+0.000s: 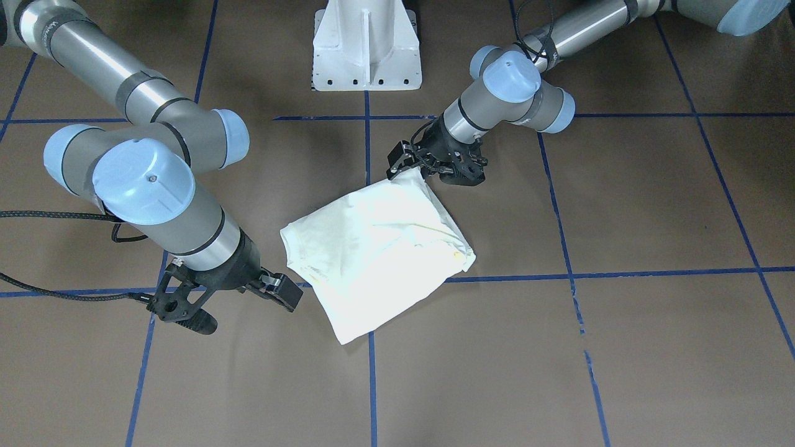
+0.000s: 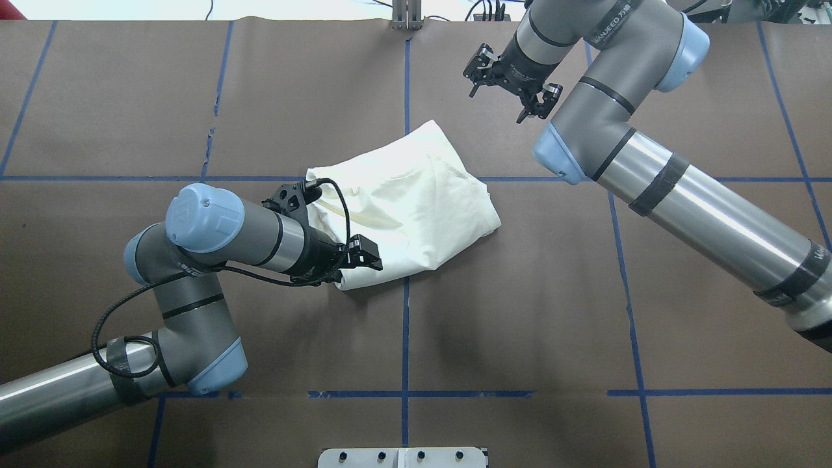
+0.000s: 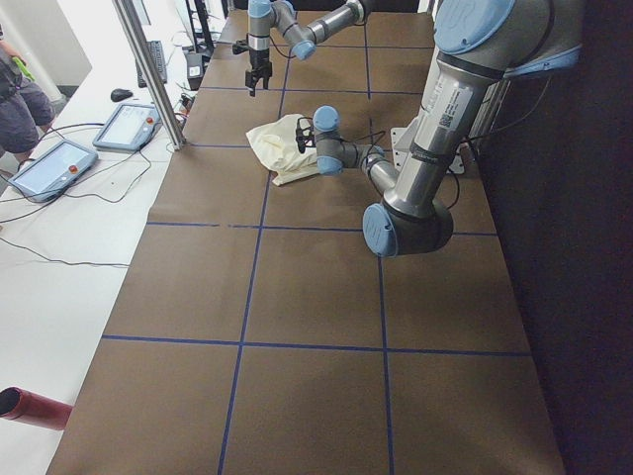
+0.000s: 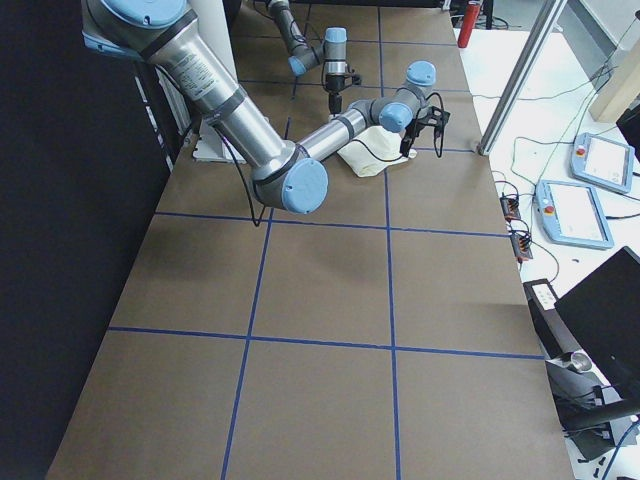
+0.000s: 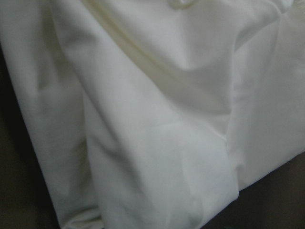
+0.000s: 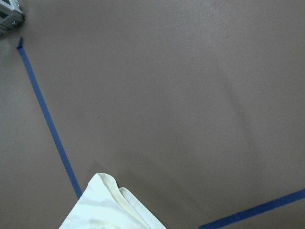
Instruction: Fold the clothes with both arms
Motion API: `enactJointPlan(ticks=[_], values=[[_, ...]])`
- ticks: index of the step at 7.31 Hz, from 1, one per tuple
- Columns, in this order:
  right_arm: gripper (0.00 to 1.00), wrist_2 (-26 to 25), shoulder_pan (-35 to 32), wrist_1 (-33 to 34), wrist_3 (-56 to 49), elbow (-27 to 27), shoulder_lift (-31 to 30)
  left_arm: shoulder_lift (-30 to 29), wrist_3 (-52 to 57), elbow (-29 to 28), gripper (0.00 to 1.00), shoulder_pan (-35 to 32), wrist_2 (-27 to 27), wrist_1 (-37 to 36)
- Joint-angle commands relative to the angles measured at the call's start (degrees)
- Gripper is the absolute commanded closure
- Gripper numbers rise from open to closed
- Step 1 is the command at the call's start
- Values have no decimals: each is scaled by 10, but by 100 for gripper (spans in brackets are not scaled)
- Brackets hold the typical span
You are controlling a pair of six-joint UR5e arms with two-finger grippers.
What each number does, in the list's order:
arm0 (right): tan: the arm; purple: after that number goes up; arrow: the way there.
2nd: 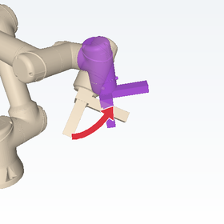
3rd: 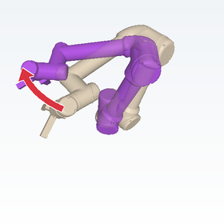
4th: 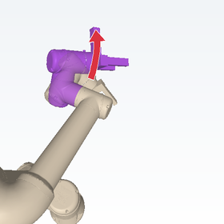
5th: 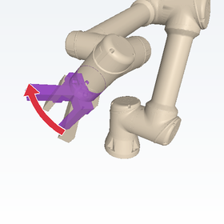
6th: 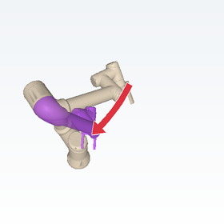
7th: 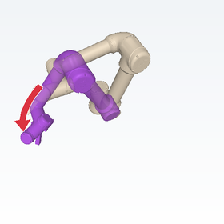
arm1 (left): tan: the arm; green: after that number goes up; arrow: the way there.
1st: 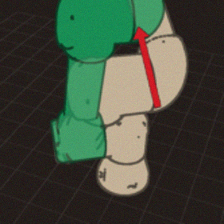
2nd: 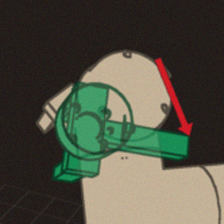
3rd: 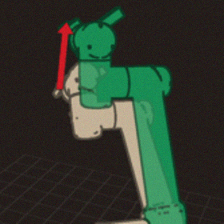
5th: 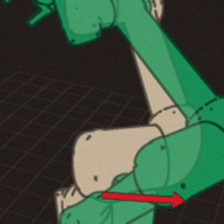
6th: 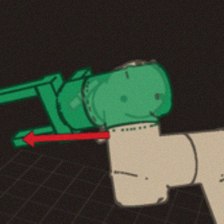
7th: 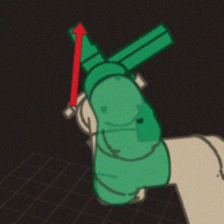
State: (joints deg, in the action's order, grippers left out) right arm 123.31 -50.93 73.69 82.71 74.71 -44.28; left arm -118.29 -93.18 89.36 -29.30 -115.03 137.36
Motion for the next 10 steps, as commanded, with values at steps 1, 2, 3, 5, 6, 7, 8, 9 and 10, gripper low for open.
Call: enactJointPlan(ticks=[1, 2, 3, 5, 6, 7, 8, 9, 10], values=[[0, 0, 0, 0, 0, 0, 0, 47, 4, 55, 1, -7, -5, -9], [0, 0, 0, 0, -1, 0, -1, 58, 6, 89, 1, -9, -5, -34], [0, -1, 0, 0, -2, 0, -1, 54, 5, 114, 9, -6, -5, -61], [0, -1, 0, 0, -2, 0, -1, 39, 2, 119, 65, -3, 1, -75], [0, -1, 0, 0, -2, 0, -1, 37, 2, 115, 84, -3, 2, -75], [0, -1, 0, 0, -2, 0, 0, 26, 4, 105, 97, -3, 21, -75], [0, -1, 0, 0, -2, 0, -1, 18, 5, 84, 100, -5, 28, -75], [0, -1, 0, 0, -2, 1, -1, 17, 5, 70, 100, -6, 34, -70], [0, -2, 0, 0, -2, 1, -1, 5, 5, 56, 100, -6, 34, -70]])
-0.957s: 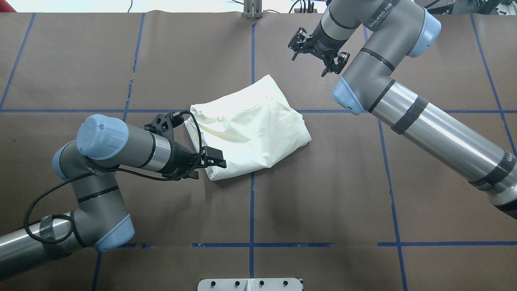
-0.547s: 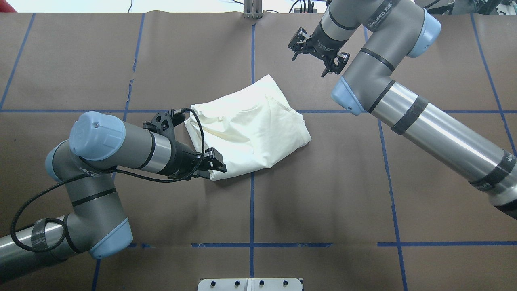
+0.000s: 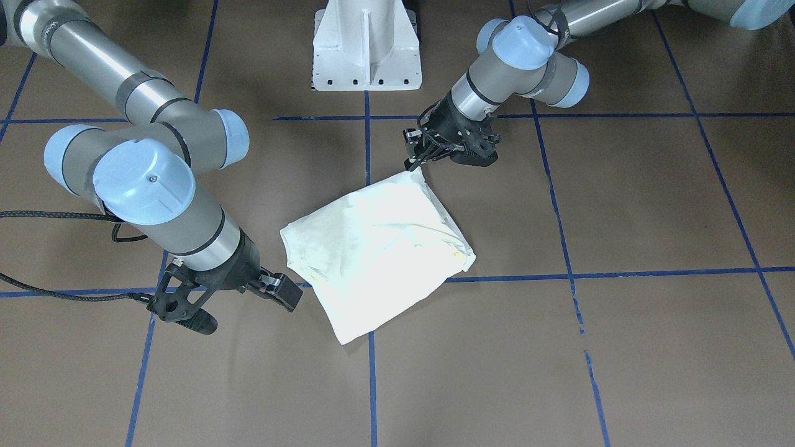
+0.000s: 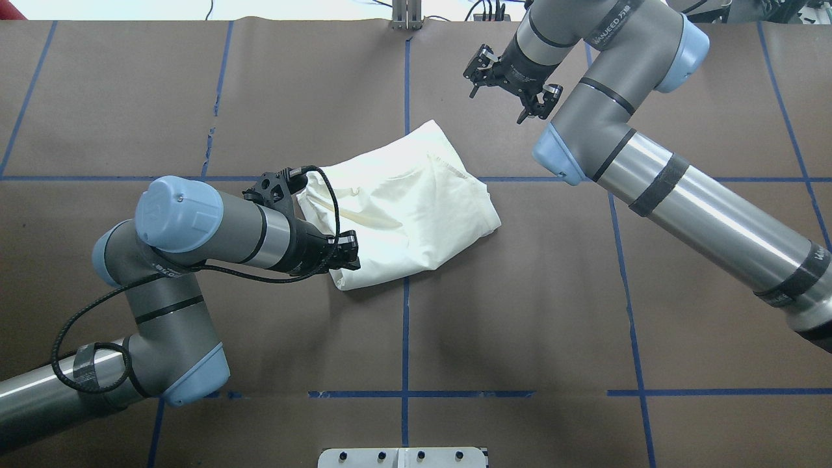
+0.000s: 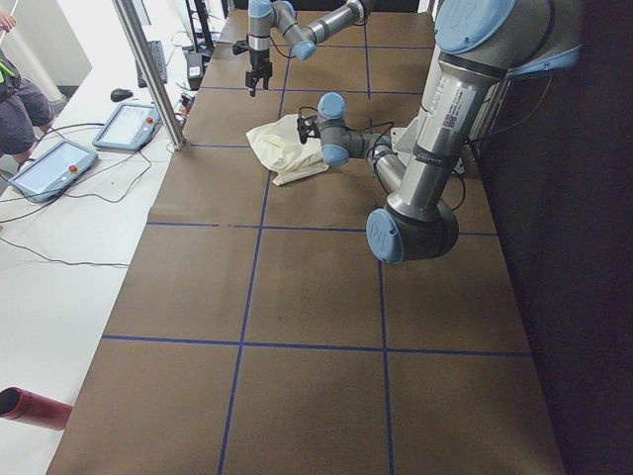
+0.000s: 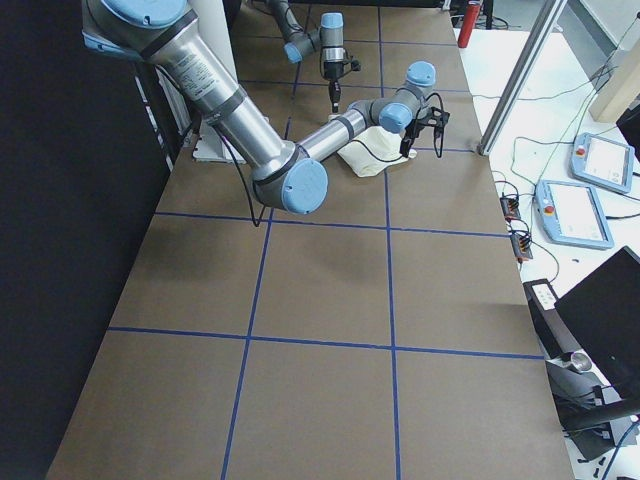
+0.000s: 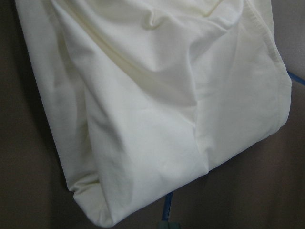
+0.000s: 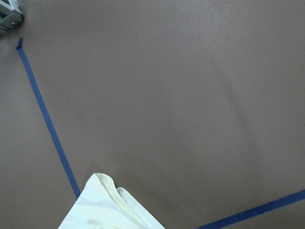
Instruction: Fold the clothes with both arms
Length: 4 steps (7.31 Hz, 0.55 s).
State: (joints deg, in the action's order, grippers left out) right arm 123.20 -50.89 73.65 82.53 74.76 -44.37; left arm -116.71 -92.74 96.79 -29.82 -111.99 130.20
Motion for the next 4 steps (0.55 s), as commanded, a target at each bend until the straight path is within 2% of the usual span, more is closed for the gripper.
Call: enactJointPlan(ticks=[1, 4], values=[[0, -1, 0, 0, 0, 0, 0, -19, -1, -31, 100, -1, 4, 2], [0, -1, -1, 0, 0, 0, -1, -20, -2, -53, 100, 6, 4, 4]])
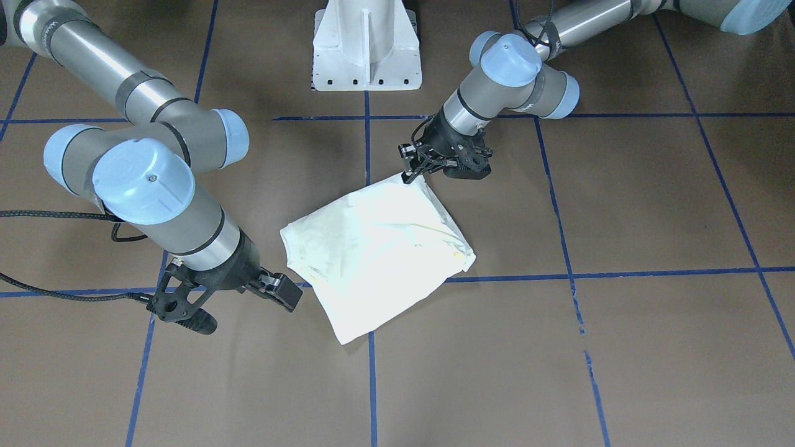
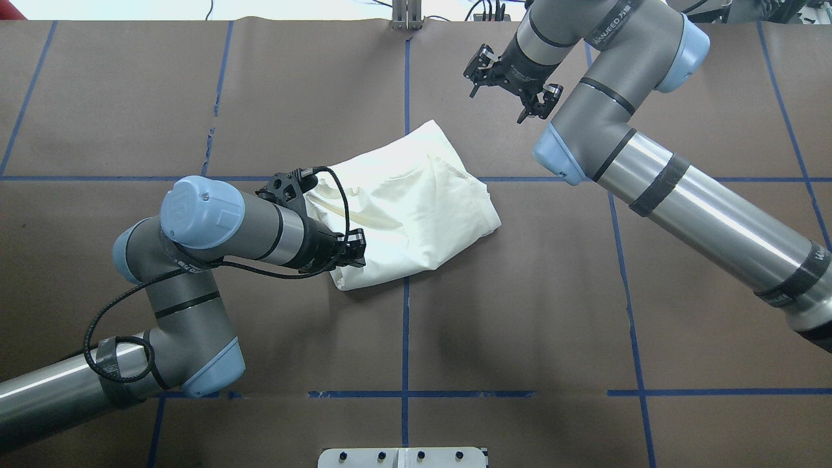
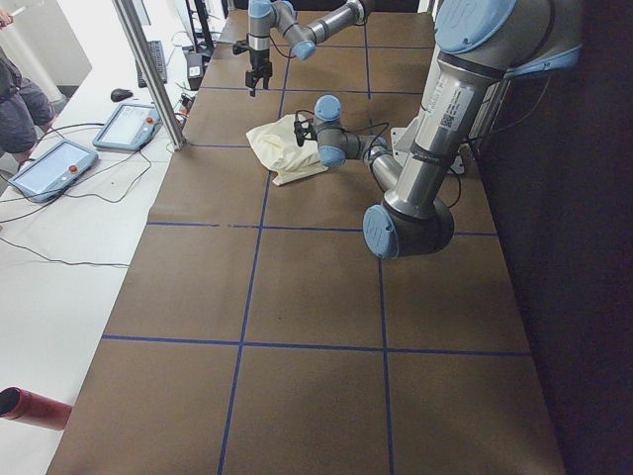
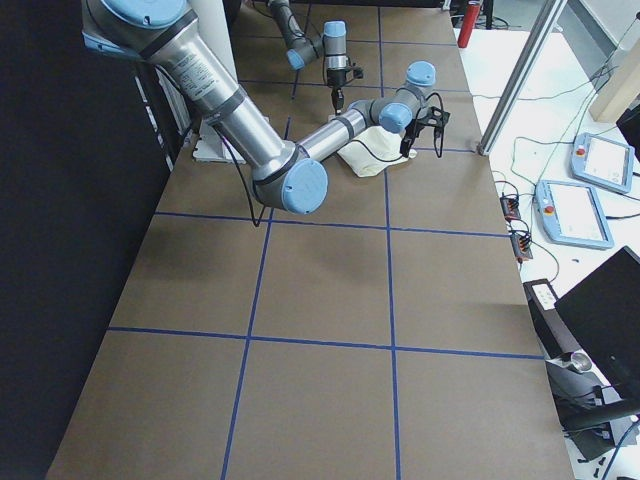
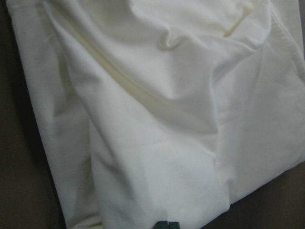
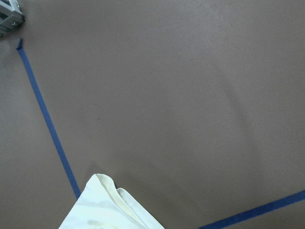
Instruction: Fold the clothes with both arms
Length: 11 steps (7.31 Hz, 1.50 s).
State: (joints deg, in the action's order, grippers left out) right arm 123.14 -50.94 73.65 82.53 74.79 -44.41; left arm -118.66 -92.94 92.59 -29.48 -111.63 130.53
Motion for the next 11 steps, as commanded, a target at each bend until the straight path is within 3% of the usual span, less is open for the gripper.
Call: enactJointPlan(ticks=[1, 9, 10, 11], values=[[0, -1, 0, 1, 0, 0, -1, 0, 0, -12, 100, 7, 0, 0], [0, -2, -2, 0, -1, 0, -2, 5, 1, -24, 100, 30, 1, 0], [0, -2, -2, 0, -1, 0, -2, 6, 3, -16, 67, 29, 1, 0], [0, -2, -2, 0, -1, 0, -1, 6, 4, -6, 1, 20, 0, -4]])
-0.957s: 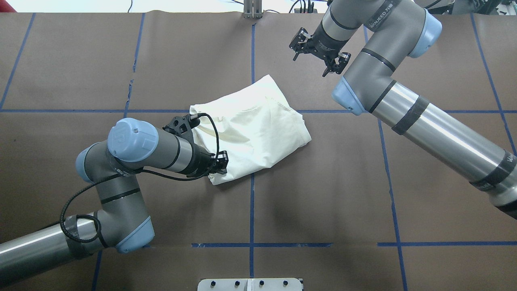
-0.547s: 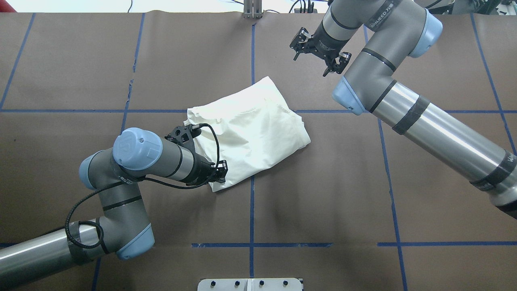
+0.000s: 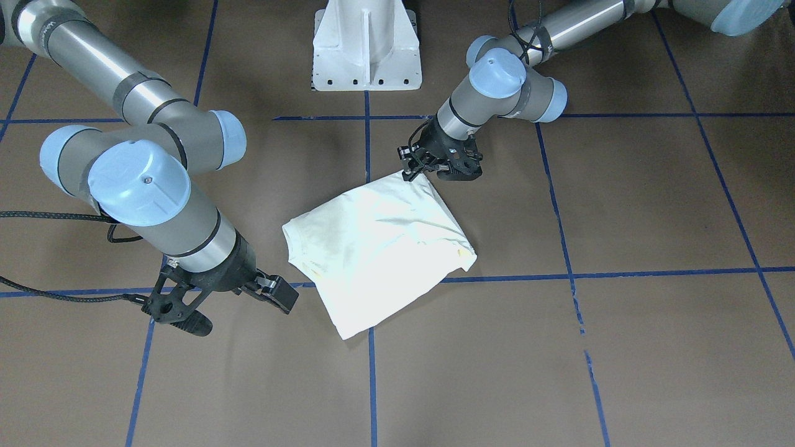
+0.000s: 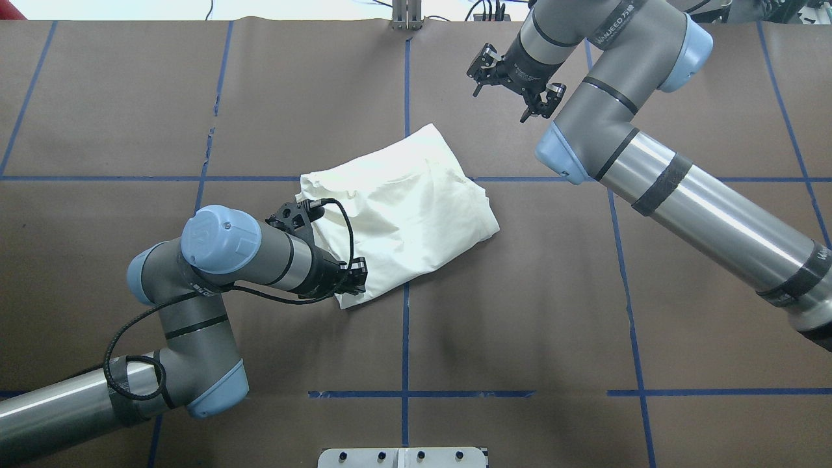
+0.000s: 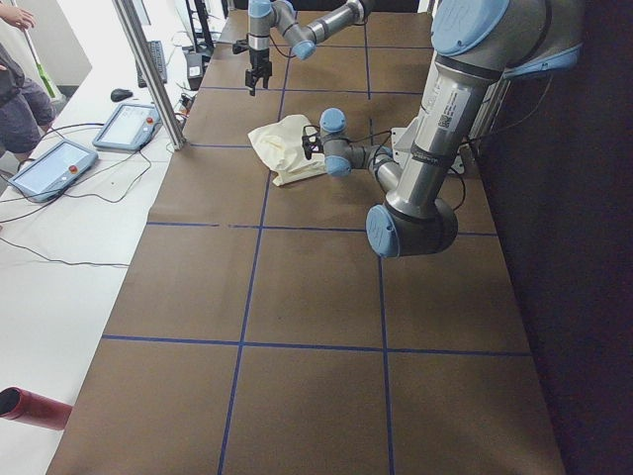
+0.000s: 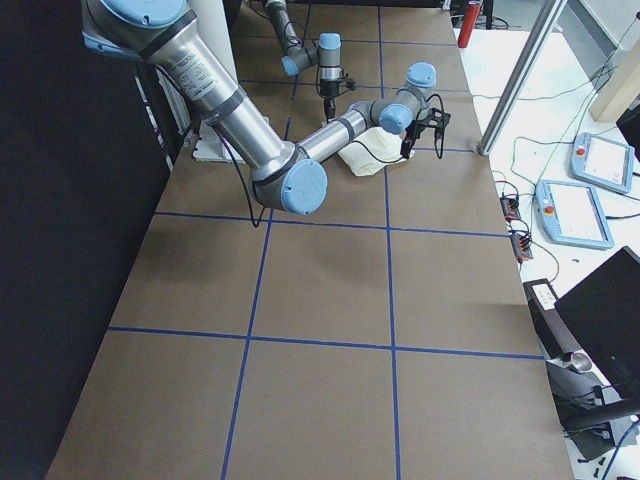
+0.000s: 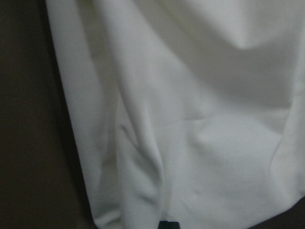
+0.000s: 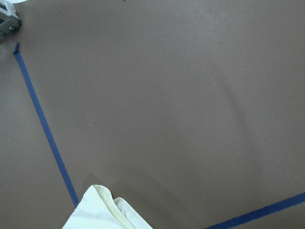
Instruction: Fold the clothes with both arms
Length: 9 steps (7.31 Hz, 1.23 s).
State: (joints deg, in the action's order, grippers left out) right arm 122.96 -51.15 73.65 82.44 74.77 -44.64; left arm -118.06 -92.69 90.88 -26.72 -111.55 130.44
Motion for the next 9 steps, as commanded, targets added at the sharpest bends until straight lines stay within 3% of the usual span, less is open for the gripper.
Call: enactJointPlan(ticks=[1, 3, 5, 7, 9], values=[[0, -2, 2, 0, 0, 7, 0, 3, 3, 25, 0, -39, -17, -5], [0, -23, 14, 0, 0, 10, 3, 9, 34, 31, 0, -99, -73, -7], [0, -25, 16, 10, -34, 36, -11, 62, 141, 110, 0, -169, -97, -86], [0, -25, -5, 147, -207, 133, -63, 136, 353, 197, 0, -253, -95, -218], [0, -13, -92, 242, -424, 210, -142, 234, 594, 214, 0, -371, -97, -235]])
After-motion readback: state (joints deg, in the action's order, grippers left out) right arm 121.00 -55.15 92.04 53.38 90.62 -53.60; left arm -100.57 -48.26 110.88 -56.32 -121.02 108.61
